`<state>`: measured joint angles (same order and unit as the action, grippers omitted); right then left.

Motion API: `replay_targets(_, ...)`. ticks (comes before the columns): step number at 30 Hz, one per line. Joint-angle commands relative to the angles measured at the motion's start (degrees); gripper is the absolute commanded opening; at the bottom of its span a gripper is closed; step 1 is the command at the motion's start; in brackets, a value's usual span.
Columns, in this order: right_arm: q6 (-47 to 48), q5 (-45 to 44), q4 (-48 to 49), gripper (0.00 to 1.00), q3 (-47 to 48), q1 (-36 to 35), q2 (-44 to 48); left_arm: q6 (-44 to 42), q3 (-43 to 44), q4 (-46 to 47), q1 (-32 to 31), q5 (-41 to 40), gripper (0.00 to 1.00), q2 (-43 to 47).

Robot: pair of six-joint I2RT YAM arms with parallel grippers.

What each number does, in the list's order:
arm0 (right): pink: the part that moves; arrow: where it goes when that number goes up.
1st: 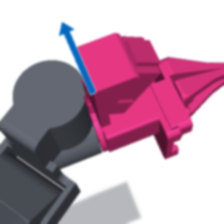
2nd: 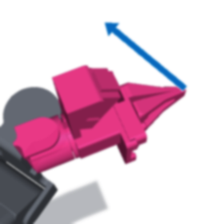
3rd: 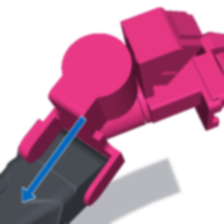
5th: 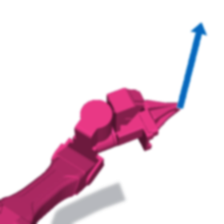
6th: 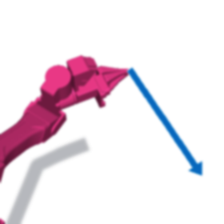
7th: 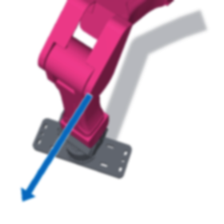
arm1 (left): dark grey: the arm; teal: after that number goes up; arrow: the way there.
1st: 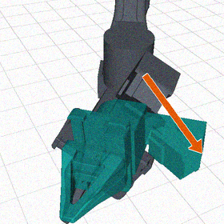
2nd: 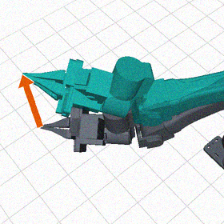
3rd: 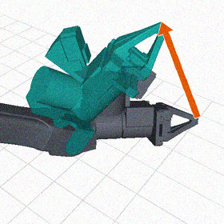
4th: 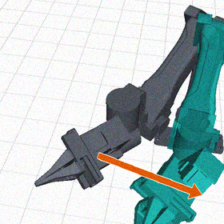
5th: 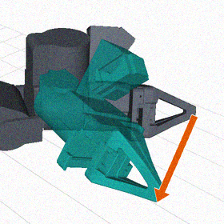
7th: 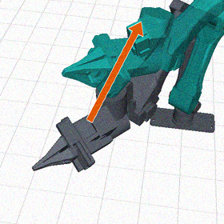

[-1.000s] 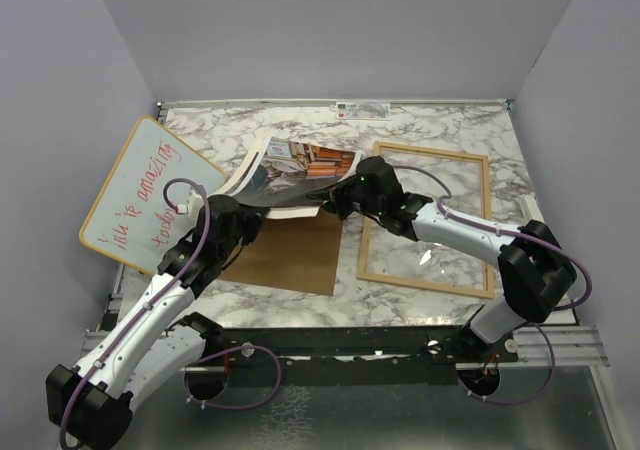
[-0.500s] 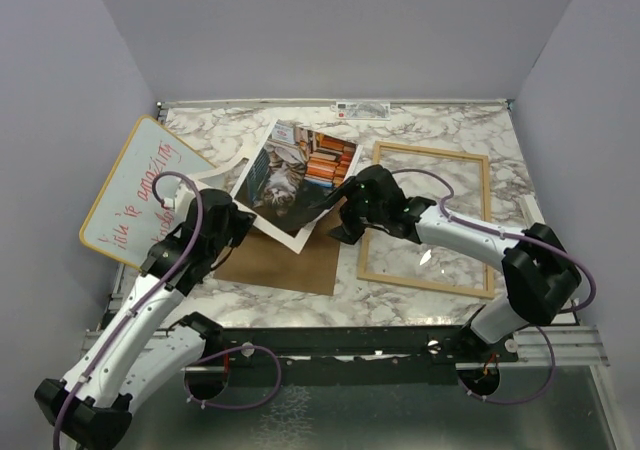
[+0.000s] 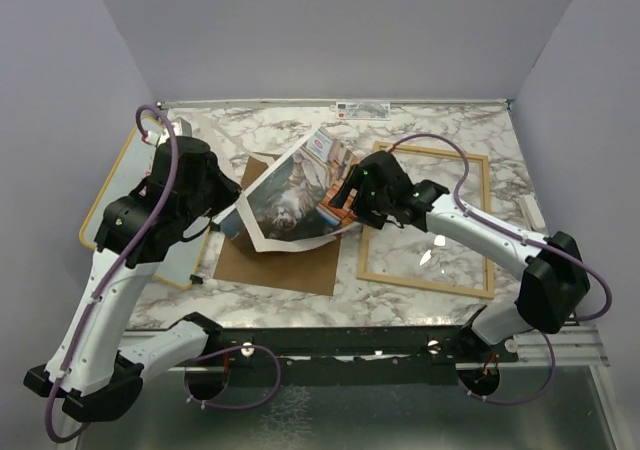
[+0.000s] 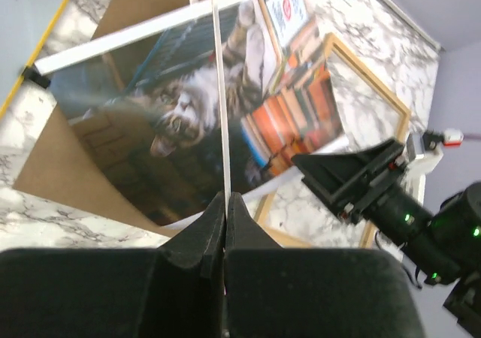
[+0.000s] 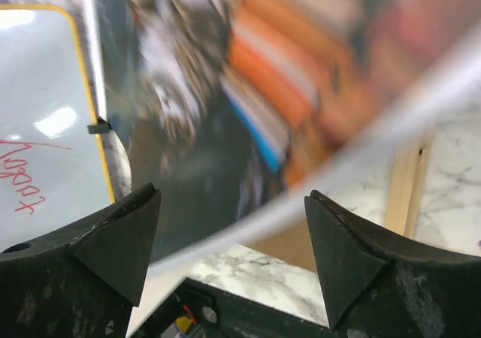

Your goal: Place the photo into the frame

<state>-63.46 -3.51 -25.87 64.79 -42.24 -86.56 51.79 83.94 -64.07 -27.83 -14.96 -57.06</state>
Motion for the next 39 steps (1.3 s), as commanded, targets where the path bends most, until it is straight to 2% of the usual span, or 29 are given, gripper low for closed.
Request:
replay_targets(1, 13.58, -8.58, -2.43, 0.82, 4.53, 0.39, 4.92, -10.7, 12.22, -8.82, 0.06, 3.01, 0.0, -1.41)
replay_targets(4, 21.73, -5.83, 3.3, 0.82, 4.22, 0.38, 6.29, -12.02, 21.28, -14.33, 0.06, -5.36, 0.0, -3.9)
replay_targets(7, 27.15, -2.02, 4.22, 0.82, 5.63, 0.49, 4.01, -12.44, 25.34, -14.28, 0.06, -9.34, 0.0, -5.68)
replay_targets(9, 28.77, -0.73, 2.24, 0.82, 7.45, 0.56, 1.54, -11.77, 24.22, -10.72, 0.06, -9.51, 0.0, -5.52)
replay_targets(13, 27.83, -7.06, -3.23, 0.82, 9.48, 0.76, 0.29, -11.18, 21.23, -2.93, 0.06, -6.78, 0.0, -5.96)
replay_targets(15, 29.17, -6.38, -2.92, 0.84, 8.78, 1.15, 0.82, -11.92, 21.32, -0.8, 0.11, -5.37, 0.0, -7.17)
replay_targets(18, 33.51, 3.34, 1.13, 0.91, 5.93, 1.46, 1.02, -13.25, 22.04, 0.92, 0.06, -4.47, 0.0, -8.81)
replay_targets(22, 38.52, 14.76, 5.13, 0.93, 4.41, 1.55, -2.81, -16.29, 22.24, 4.22, 0.06, -4.61, 0.0, -10.56)
replay_targets(31, 38.84, 25.58, 5.81, 0.9, 8.66, 1.55, -14.56, -25.96, 35.27, 6.47, 0.09, -22.24, 0.0, -18.51)
replay_targets(39, 36.82, 28.35, 9.0, 0.89, 9.55, 1.54, -20.22, -36.02, 40.41, 12.76, 0.09, -27.14, 0.0, -20.94)
